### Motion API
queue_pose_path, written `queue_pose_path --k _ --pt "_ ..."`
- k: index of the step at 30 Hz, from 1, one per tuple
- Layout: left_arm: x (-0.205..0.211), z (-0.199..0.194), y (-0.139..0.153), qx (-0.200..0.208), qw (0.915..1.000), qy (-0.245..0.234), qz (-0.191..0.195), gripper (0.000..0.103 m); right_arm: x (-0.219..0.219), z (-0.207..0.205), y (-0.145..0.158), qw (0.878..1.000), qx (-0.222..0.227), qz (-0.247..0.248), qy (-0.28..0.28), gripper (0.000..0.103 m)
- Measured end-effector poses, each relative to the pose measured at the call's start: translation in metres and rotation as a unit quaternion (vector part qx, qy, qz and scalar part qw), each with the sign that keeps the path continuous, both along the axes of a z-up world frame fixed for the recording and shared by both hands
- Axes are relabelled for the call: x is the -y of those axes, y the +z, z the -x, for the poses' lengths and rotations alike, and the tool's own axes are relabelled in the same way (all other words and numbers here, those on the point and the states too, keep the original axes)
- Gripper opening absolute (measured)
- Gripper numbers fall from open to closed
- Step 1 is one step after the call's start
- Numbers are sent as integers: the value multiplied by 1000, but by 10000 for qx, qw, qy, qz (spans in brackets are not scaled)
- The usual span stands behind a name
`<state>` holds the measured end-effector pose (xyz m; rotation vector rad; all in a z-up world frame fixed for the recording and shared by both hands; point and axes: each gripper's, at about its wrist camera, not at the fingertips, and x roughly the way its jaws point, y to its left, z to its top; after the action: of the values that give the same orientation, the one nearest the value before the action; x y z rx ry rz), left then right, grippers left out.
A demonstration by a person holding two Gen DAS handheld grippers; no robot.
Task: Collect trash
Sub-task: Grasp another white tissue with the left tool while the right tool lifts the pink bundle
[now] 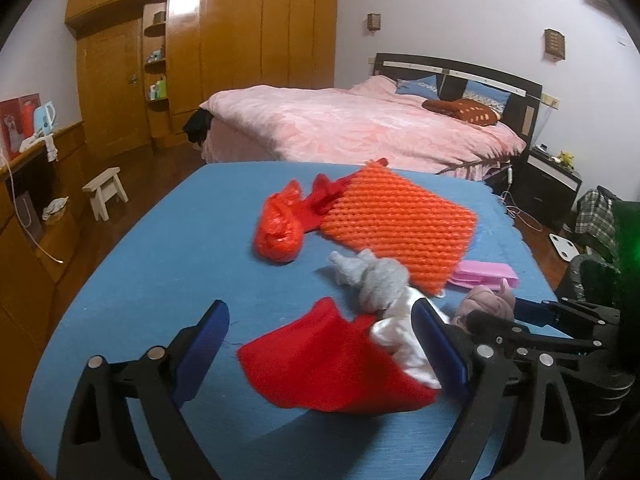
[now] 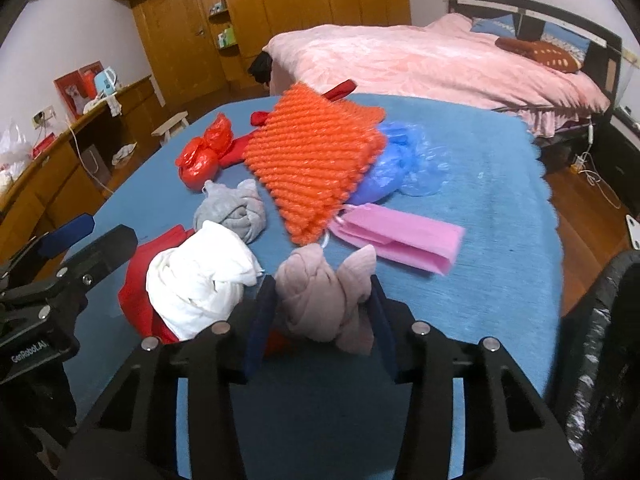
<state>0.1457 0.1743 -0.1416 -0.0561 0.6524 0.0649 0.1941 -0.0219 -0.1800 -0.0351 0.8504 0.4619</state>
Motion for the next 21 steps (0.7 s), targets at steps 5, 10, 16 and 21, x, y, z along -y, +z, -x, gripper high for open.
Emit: queue_pose_path --k 5,10,16,21 --pt "18 -3 0 -17 9996 -262 38 87 17 5 9 9998 74 -27 -202 44" --pt "34 -9 -5 -125 9988 -473 83 76 30 4 13 9993 129 -24 -361 44" --pt "46 -15 -17 -325 9976 -605 99 56 37 3 8 9989 84 -54 -453 44" --pt "52 -18 -22 -390 9966 -723 50 37 38 3 4 9988 34 -62 -477 44"
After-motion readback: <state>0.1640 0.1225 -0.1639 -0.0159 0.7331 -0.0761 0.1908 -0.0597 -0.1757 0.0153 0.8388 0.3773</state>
